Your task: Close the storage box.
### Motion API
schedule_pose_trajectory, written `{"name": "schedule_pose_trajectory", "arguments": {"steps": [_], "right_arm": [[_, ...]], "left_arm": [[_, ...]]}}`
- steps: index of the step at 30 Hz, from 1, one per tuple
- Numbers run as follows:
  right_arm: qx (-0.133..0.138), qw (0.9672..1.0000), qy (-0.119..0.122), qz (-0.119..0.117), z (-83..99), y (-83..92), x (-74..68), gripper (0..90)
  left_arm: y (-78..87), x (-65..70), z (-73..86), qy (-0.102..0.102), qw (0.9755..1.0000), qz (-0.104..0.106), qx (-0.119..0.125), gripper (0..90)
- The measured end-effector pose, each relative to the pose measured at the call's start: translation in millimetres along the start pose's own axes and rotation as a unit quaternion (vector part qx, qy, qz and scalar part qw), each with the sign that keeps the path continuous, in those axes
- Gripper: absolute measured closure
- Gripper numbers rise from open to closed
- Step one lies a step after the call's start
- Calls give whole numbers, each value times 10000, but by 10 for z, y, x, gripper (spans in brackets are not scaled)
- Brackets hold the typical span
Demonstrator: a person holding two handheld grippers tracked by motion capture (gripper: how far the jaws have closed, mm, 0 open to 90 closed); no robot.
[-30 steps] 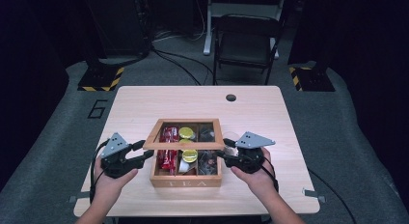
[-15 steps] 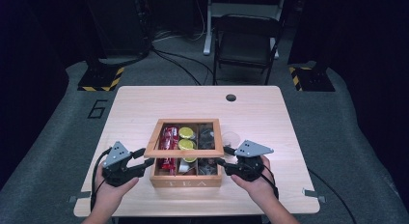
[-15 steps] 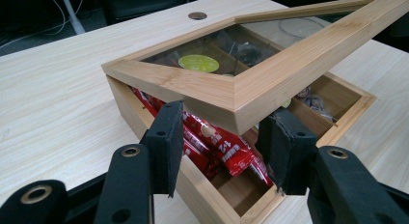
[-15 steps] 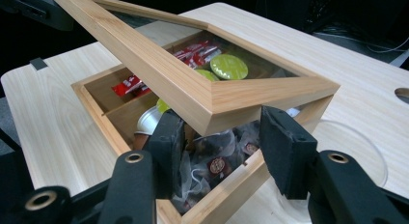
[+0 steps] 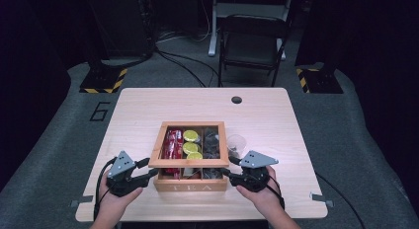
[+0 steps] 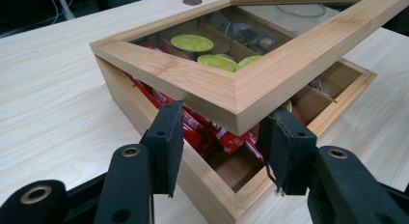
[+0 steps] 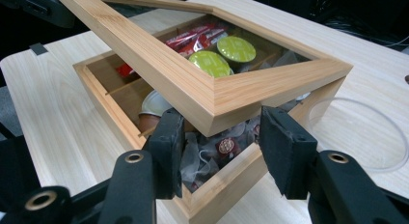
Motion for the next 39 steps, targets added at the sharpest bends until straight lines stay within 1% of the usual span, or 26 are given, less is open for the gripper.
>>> {"name": "schedule_pose_trajectory", "arguments": {"steps": [1, 2, 3, 4, 7, 8, 9, 10, 11, 12, 14, 15, 16, 17, 19, 21, 22, 24, 25, 27, 28, 29, 31, 32, 33, 39], "right_arm": [[-43, 10000, 11, -11, 24, -4, -5, 522], [-23, 10000, -22, 8, 31, -11, -12, 522], [-43, 10000, -6, -10, 45, -11, -13, 522], [-30, 10000, -15, 18, 58, -19, -18, 522], [-11, 10000, -11, 8, 79, -26, -21, 522], [-32, 10000, -63, 1, 104, -32, -26, 519], [-32, 10000, -63, 1, 104, -32, -26, 519], [-37, 10000, -81, -20, 125, -42, -25, 518], [-64, 9999, -98, -25, 137, -46, -27, 518], [-85, 9999, -69, -41, 148, -53, -23, 517], [-105, 9999, -93, -44, 161, -57, -28, 516], [-150, 9998, -38, -81, 188, -74, -23, 514], [-187, 9998, -44, -57, 198, -72, -26, 514], [-197, 9998, 3, -100, 207, -80, -21, 515], [-219, 9997, -28, -85, 216, -82, -26, 514], [-259, 9996, 4, -108, 234, -86, -26, 514], [-261, 9996, -14, -104, 242, -92, -31, 514], [-357, 9992, 77, -131, 271, -104, -33, 514], [-357, 9992, 77, -131, 271, -104, -33, 514], [-449, 9989, 30, -129, 297, -121, -43, 514], [-470, 9987, 79, -165, 302, -125, -36, 514], [-470, 9987, 79, -165, 302, -125, -36, 514], [-532, 9984, 29, -178, 320, -138, -41, 514], [-543, 9983, 5, -193, 326, -146, -44, 514], [-558, 9982, 32, -202, 329, -150, -40, 515], [-581, 9980, -63, -251, 335, -158, -45, 515]], "left_arm": [[0, -1, 10, -27, 10000, 10, -2, 520], [0, -1, 22, -18, 10000, 34, -8, 520], [-2, 1, 33, 6, 10000, 51, -11, 520], [-9, -1, 52, 58, 9999, 84, -4, 520], [-16, -1, 68, 50, 10000, 84, -12, 520], [-23, 3, 87, 43, 9999, 101, -35, 520], [-23, 3, 87, 43, 9999, 101, -35, 520], [-30, 0, 111, 3, 9999, 115, -95, 520], [-30, 0, 111, 3, 9999, 115, -95, 520], [-51, 7, 138, 47, 9999, 133, -94, 521], [-58, 7, 150, 21, 9998, 147, -129, 521], [-69, 9, 165, 16, 9997, 178, -167, 521], [-88, 23, 182, 37, 9996, 191, -181, 521], [-95, 29, 190, 20, 9996, 196, -200, 520], [-102, 33, 200, 32, 9996, 197, -214, 520], [-109, 39, 222, 38, 9995, 208, -218, 520], [-107, 41, 233, 19, 9994, 231, -269, 520], [-119, 40, 259, 11, 9992, 233, -327, 513], [-119, 40, 259, 11, 9992, 233, -327, 513], [-130, 40, 281, 57, 9986, 308, -433, 508], [-132, 35, 286, 45, 9984, 309, -478, 501], [-132, 35, 286, 45, 9984, 309, -478, 499], [-139, 32, 295, 63, 9981, 337, -513, 493], [-147, 23, 300, 129, 9975, 398, -573, 491], [-147, 23, 300, 129, 9975, 398, -573, 491], [-147, 18, 305, 109, 9971, 446, -605, 482]]}}
Point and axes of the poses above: each handheld gripper's, and its own axes: y roughly backward along the jaws, z roughly out of its underside, x roughly to its right, the point moved 2 cm from there along -y, roughly forward along the jaws, and after that the axes turned 2 degrees about -y, right-handed, at the moved point
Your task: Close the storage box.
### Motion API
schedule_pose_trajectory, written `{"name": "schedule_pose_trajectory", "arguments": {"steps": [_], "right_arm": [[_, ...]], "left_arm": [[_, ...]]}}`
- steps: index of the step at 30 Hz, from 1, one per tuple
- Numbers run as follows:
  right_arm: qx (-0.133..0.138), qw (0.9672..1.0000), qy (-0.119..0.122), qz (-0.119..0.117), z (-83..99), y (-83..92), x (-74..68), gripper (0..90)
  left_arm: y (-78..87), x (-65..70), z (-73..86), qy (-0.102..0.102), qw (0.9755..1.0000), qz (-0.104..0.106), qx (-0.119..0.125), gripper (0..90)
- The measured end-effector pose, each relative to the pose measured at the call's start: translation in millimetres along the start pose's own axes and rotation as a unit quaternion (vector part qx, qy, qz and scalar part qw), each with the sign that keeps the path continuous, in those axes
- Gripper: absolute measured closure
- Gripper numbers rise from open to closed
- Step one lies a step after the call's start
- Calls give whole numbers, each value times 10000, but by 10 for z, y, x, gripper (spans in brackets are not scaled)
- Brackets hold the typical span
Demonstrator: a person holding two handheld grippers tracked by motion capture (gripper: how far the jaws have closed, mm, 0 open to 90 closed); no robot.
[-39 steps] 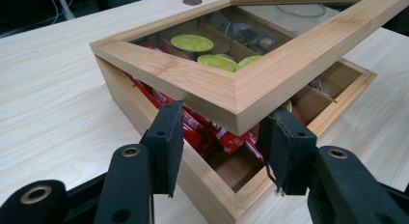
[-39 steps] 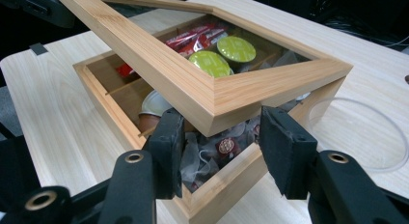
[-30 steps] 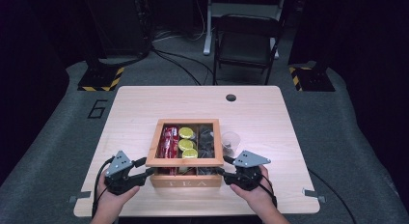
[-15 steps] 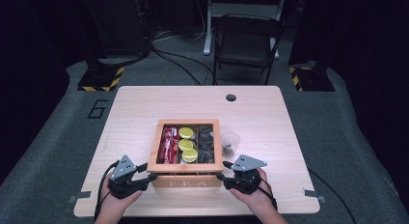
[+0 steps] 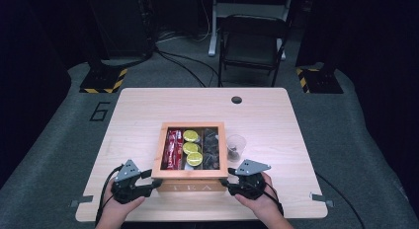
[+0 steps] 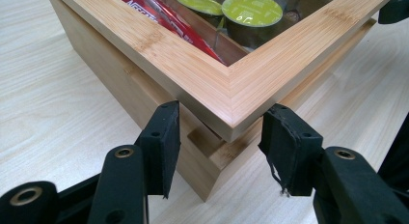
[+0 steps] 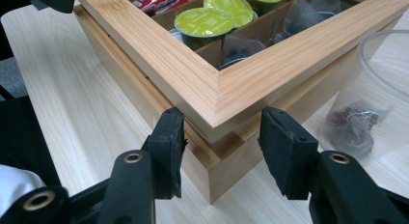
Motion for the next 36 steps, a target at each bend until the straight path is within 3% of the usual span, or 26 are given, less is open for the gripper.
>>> {"name": "schedule_pose_trajectory", "arguments": {"steps": [8, 10, 11, 13, 15, 19, 25, 30, 36], "right_arm": [[-128, 9999, -11, 26, 16, -28, -9, 488], [-151, 9998, 64, 76, 19, -31, -11, 454], [-164, 9993, 277, 169, 9, -21, -29, 453], [-159, 9991, 317, 227, 4, -21, -40, 450], [-167, 9989, 377, 206, 4, -22, -54, 422], [-32, 9997, 258, 38, -20, 11, -27, 423], [-11, 9996, 269, -24, -30, 9, -27, 424], [114, 9996, 262, 37, -55, 44, -2, 428], [356, 9992, 42, 172, -69, 132, 94, 435]], "left_arm": [[-39, 0, 19, 48, 9999, 32, -125, 441], [-44, 1, 22, 70, 9999, 106, -100, 433], [-40, 0, 19, 14, 9999, 80, -111, 422], [-50, 3, 19, 4, 10000, 5, -87, 413], [-69, 3, 28, -13, 9998, 83, -193, 388], [-16, -12, -4, 41, 10000, 19, 38, 331], [22, -64, -10, 124, 9998, -46, 114, 330], [44, -129, -12, 228, 9996, -71, 131, 324], [105, -209, -46, 313, 9989, -180, 300, 335]]}}
Point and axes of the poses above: each handheld gripper's, and its own axes: y roughly backward along the jaws, z roughly out of its underside, x roughly to its right, the point moved 2 cm from there along -y, roughly forward along the jaws, and after that the axes turned 2 degrees about -y, right-handed, at the moved point
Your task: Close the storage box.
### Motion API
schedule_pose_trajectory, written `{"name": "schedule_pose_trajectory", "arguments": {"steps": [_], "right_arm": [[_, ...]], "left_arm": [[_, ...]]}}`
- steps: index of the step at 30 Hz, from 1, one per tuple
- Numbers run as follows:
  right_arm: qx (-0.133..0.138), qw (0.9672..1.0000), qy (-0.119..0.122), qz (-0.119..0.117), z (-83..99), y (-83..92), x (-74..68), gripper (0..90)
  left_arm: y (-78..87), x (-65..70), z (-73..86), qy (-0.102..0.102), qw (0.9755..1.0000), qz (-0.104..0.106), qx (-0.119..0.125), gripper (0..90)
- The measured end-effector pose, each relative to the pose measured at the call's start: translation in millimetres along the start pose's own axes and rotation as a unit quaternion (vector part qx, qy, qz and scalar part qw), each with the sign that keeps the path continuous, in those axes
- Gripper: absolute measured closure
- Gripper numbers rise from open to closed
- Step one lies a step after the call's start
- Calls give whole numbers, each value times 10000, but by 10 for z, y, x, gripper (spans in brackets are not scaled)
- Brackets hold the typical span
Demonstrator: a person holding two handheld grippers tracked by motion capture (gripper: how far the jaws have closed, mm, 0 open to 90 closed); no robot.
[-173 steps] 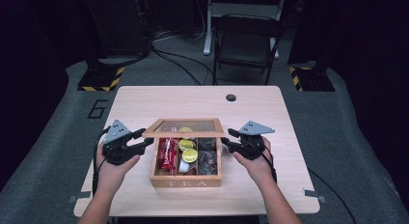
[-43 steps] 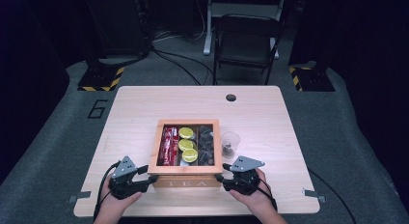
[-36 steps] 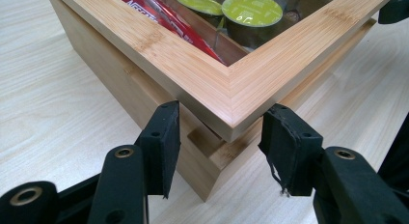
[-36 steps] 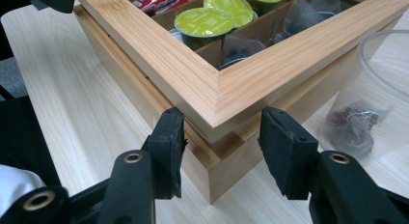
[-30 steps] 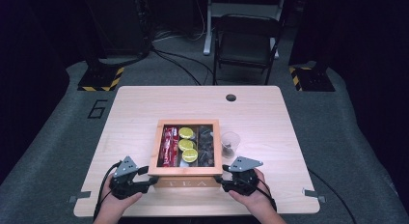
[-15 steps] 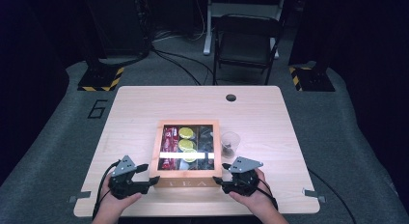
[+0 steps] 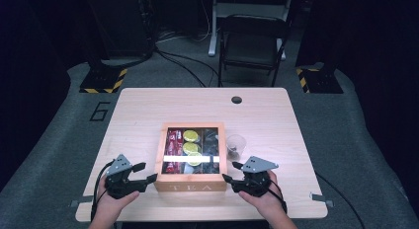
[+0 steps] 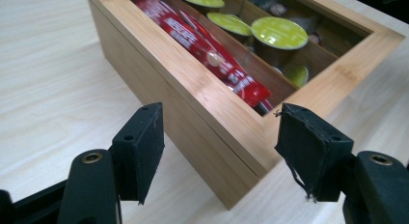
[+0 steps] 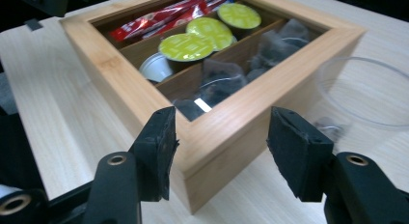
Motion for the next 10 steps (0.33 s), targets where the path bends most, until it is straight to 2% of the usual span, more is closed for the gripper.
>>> {"name": "schedule_pose_trajectory", "arguments": {"steps": [1, 4, 5, 10], "right_arm": [[54, 9999, -99, 119, 3, 36, 36, 438], [79, 9995, -182, 257, 25, 80, 108, 439], [65, 9992, -254, 297, 36, 93, 124, 440], [-24, 9986, -305, 429, 97, 119, 197, 440]], "left_arm": [[20, -34, -15, 31, 10000, -67, 47, 344], [33, -93, -24, 71, 9998, -155, 116, 352], [36, -113, -26, 61, 9997, -194, 112, 356], [18, -205, -19, 50, 9994, -337, 16, 358]]}}
Point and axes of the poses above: each handheld gripper's, and its own axes: y roughly backward along the jaws, z roughly out of its underside, x roughly to its right, the point moved 2 cm from there along -y, roughly forward along the jaws, and after that the axes turned 2 degrees about -y, right-handed, at the moved point
